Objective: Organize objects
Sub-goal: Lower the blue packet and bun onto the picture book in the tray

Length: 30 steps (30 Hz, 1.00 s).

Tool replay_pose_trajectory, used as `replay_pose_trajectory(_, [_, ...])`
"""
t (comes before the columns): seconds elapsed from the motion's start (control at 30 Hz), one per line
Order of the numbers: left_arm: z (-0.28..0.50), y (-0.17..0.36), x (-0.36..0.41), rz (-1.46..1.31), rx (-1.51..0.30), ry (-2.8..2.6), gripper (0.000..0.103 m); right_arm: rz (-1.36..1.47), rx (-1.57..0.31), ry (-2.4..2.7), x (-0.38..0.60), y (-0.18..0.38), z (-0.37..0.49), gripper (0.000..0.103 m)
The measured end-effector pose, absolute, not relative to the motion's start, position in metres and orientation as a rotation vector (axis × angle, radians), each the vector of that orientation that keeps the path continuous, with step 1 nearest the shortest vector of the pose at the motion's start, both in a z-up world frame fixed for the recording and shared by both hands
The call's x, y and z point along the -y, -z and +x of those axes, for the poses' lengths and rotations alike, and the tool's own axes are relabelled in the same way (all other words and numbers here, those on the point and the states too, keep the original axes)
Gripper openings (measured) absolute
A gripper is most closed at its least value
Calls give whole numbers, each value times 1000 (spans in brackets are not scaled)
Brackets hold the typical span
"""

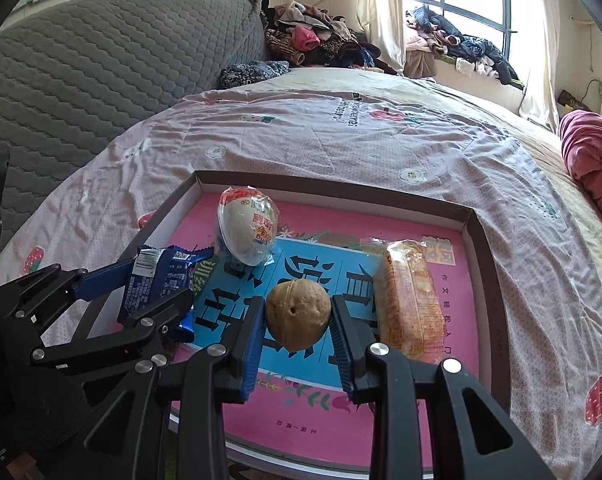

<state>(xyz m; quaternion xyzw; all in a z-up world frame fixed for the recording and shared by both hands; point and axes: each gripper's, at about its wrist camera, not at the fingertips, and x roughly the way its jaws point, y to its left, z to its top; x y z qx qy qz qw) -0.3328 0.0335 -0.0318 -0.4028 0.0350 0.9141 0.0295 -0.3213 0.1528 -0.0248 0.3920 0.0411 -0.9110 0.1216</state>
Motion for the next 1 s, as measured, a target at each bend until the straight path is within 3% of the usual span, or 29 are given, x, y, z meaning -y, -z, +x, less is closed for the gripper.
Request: replay_pose_trajectory(1.0, [-337,40,-35,-1294,-141,-2807,54,1261,-116,2636,-156,41,-328,33])
